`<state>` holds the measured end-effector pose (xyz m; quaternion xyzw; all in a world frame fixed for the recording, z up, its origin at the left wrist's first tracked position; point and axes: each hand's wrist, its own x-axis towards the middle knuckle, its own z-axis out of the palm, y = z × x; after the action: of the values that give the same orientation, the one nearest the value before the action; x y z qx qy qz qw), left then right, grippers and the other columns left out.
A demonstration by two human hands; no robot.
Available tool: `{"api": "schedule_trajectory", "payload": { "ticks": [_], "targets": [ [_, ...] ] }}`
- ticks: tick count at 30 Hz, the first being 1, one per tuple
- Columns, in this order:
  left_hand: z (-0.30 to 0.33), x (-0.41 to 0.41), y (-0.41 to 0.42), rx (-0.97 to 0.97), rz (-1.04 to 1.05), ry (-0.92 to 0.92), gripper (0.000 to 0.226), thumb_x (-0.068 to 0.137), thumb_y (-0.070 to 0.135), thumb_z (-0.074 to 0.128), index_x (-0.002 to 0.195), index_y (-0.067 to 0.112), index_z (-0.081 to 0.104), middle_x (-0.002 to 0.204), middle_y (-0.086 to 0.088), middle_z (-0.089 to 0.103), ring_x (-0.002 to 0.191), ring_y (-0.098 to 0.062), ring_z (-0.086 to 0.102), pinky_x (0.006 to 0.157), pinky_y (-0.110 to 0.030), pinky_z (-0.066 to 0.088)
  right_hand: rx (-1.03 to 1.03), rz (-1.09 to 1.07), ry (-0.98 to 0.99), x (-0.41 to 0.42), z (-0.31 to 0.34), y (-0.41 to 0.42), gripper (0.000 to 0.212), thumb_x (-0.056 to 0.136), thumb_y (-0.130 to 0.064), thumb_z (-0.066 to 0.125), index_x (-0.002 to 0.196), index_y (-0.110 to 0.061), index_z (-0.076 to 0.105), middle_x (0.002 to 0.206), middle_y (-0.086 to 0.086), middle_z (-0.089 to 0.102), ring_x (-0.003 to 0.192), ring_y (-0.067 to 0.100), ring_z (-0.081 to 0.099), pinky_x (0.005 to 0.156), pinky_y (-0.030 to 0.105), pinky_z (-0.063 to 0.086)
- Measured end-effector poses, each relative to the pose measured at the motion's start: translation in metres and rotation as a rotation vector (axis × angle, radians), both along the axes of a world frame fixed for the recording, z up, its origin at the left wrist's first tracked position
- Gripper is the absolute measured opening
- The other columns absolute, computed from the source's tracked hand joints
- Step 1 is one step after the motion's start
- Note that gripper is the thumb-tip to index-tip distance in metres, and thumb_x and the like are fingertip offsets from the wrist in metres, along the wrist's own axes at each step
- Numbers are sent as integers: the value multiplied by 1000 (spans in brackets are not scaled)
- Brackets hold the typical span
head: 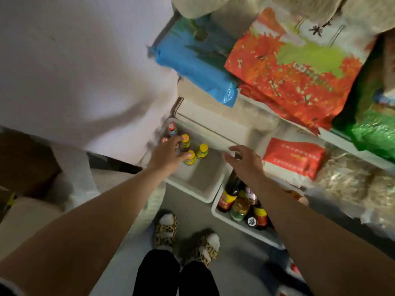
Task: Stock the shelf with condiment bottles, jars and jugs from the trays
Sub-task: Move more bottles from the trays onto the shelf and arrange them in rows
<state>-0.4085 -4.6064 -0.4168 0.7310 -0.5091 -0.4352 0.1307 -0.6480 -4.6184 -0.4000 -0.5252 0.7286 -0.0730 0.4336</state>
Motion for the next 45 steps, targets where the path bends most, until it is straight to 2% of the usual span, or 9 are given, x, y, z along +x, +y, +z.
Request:
{"api": "schedule_trajectory", "payload": {
  "ticks": [7,12,16,20,23,30,38,41,45],
  "targets": [
    [-149,-16,-10,27,63,91,63,79,40,79,132,13,59,133,-8,62,126,-20,56,106,-31,41,-13,-18,-41,19,-144,-36,41,83,-49,73,122,-39,64,122,-5,64,99,18,62,85,37,52],
    [-237,-18,-9,-6,95,118,71,80,36,80,142,21,49,142,-1,54,132,-17,49,107,-27,36,10,-63,-154,31,-229,-45,54,77,-50,78,126,-49,57,127,-14,57,123,18,53,99,45,50],
    [-277,-19,-10,-49,76,132,68,74,41,80,136,27,55,132,3,61,124,-16,55,105,-32,41,-7,-48,-164,36,-267,-48,52,83,-37,78,130,-46,58,128,-14,58,122,12,52,105,39,44],
    [-294,-19,-13,-119,76,151,51,82,24,79,128,23,60,121,4,65,116,-16,58,99,-28,43,-33,-4,-176,39,-281,-52,47,83,-35,77,127,-41,62,114,-11,64,112,17,59,99,40,48],
    [-298,-16,-14,-144,65,165,46,83,24,78,125,23,62,115,6,65,112,-14,58,98,-29,44,-45,18,-197,42,-293,-55,50,81,-37,79,128,-44,61,125,-12,65,119,17,58,103,39,46],
    [-282,-4,-21,-141,0,200,53,67,43,75,114,20,66,106,-1,71,103,-21,64,93,-42,49,-92,31,-226,45,-293,-56,43,82,-34,79,122,-35,66,111,-16,68,112,8,59,102,33,46],
    [-191,14,-5,-80,22,321,40,74,27,82,107,13,67,103,0,73,101,-12,67,88,-32,52,-71,61,-185,31,-188,-36,19,84,-34,76,101,-26,74,94,5,72,83,9,58,58,7,37],
    [-126,14,-1,-77,-4,329,33,77,15,82,106,8,67,96,4,70,84,11,62,78,-15,46,-106,90,-153,21,-122,-20,19,86,-41,73,98,-27,72,92,4,71,87,13,62,63,16,43],
    [-8,13,-3,-109,-46,287,31,73,27,84,101,23,70,103,-10,72,94,-12,68,82,-32,55,-176,93,-183,11,-11,0,23,87,-43,69,99,-23,72,89,3,72,75,12,62,66,33,47]
  ]
}}
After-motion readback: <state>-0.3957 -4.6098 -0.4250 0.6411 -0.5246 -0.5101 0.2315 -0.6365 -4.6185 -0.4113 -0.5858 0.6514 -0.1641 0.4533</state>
